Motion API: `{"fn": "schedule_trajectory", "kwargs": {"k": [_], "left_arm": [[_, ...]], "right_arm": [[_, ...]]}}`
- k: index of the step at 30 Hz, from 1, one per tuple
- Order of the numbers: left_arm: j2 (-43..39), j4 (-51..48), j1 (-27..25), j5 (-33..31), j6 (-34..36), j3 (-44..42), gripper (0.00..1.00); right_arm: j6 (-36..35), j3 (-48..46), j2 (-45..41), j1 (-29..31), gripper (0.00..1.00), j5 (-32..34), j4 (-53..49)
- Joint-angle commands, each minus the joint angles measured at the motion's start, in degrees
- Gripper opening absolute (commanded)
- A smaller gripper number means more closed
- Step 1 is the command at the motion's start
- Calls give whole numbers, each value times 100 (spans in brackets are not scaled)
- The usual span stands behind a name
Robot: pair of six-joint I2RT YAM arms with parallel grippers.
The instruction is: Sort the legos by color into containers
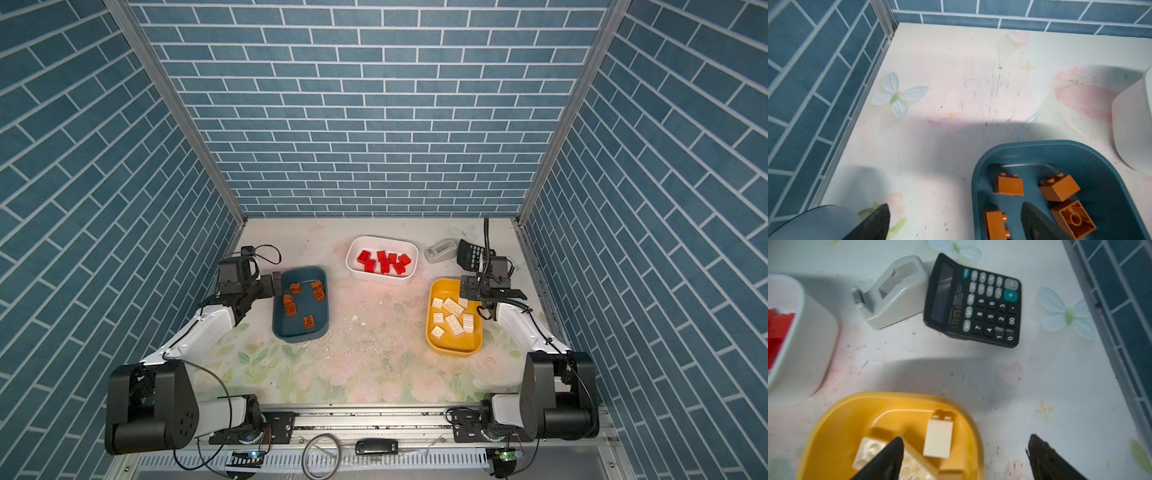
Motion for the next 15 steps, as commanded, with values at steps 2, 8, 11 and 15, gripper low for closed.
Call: {"fn": "schedule_trajectory", "kwargs": {"k": [2,8,11,15], "left_arm": [[163,1222,-230,-484,509,-355,100],[252,1706,-360,-610,731,-540,100],[233,1767,-360,-534,824,-619,100],[417,1904,-351,-289,680,-602,100]], "right_arm": [[-669,-424,289,-185,95,670,1777],[-480,-996,598,-361,99,305,3282],[-477,-1153,520,-377,99,278,3502],[-540,-1348,309,-375,99,104,3682]]}}
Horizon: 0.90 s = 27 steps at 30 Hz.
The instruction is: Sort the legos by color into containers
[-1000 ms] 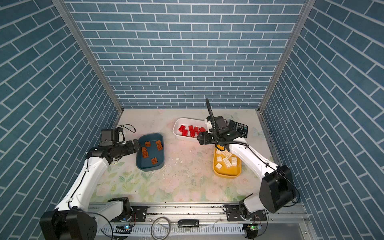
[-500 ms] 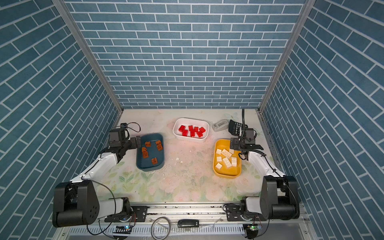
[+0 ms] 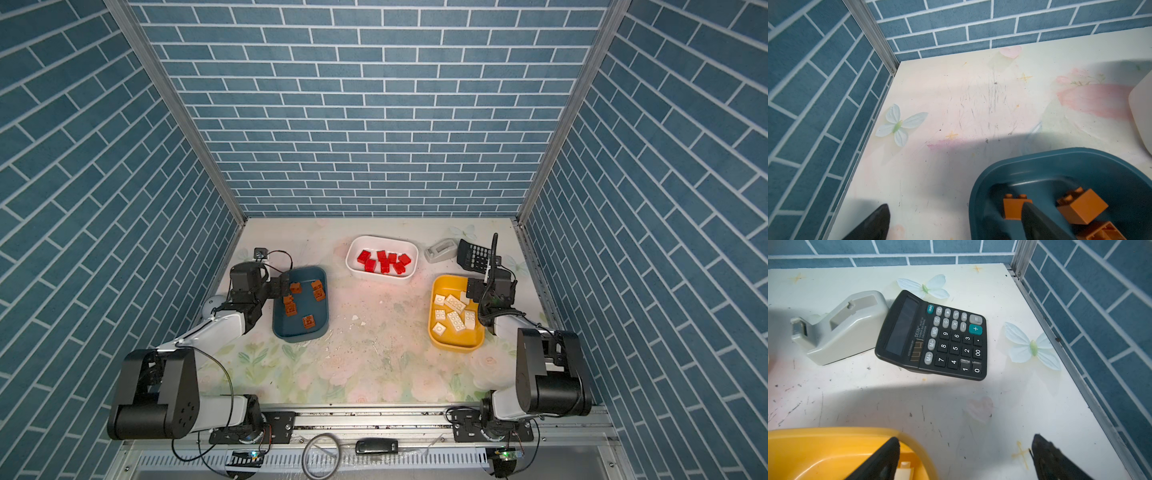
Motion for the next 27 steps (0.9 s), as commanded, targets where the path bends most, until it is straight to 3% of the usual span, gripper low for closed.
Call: {"fn": "schedule_trajectory", "kwargs": {"k": [1,10,19,27], "left_arm": [[135,299,-12,208,37,-33,100],[595,1249,146,861,-341,-350,100],[589,1637,337,1212,-399,-519,100],[607,1813,418,1359,-455,-618,100]], "right_arm": [[-162,-102,-222,-14,99,-143,543],[-189,-669,-843,-80,99,-455,1171],[-105,-661,-723,-131,99,-507,1060],[-3,-940,-517,-136,99,-513,1544]]}}
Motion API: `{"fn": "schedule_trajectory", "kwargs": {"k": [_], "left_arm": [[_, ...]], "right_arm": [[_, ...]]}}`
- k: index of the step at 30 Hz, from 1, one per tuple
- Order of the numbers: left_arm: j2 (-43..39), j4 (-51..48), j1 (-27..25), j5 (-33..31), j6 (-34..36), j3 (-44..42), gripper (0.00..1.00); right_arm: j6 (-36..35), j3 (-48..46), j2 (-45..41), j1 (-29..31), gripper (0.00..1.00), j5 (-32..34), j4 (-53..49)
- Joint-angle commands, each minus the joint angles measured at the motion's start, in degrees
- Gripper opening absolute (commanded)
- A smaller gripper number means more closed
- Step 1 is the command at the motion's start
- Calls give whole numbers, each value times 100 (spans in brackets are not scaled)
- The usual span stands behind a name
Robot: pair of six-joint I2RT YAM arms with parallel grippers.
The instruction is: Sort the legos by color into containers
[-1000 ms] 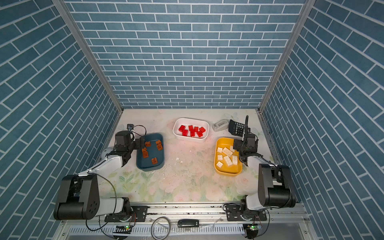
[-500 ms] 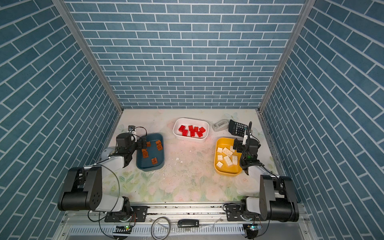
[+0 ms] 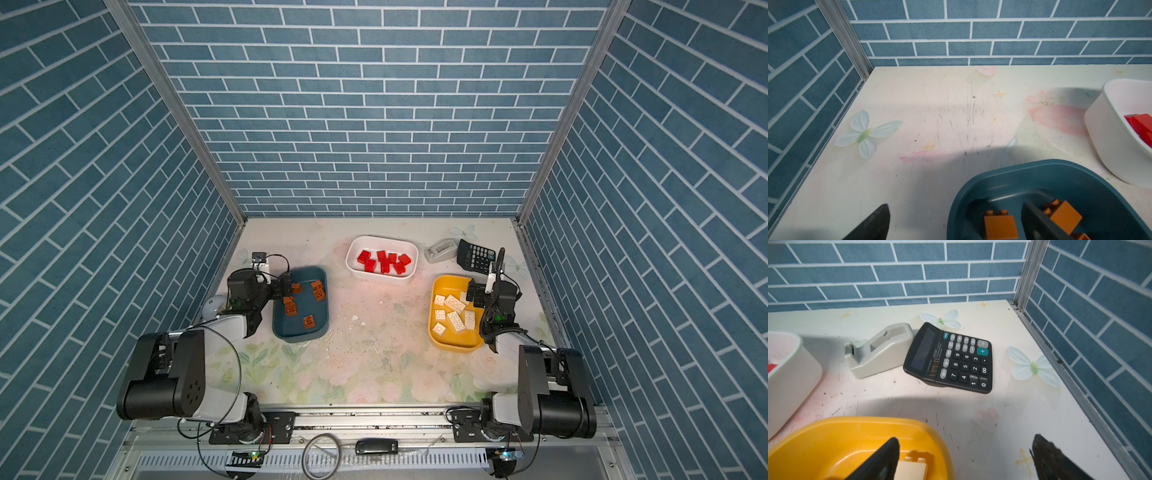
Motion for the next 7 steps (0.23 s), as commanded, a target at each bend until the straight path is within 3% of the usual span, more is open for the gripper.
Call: {"fn": "schedule_trajectory", "kwargs": {"k": [1,7], "left_arm": [[43,170,55,150,-48,-78,99],[16,248,64,197,-55,-131,100]], "right_arm": [[18,-29,27,-26,99,-39,284],[-27,-13,73,-21,99,-17,339]]}}
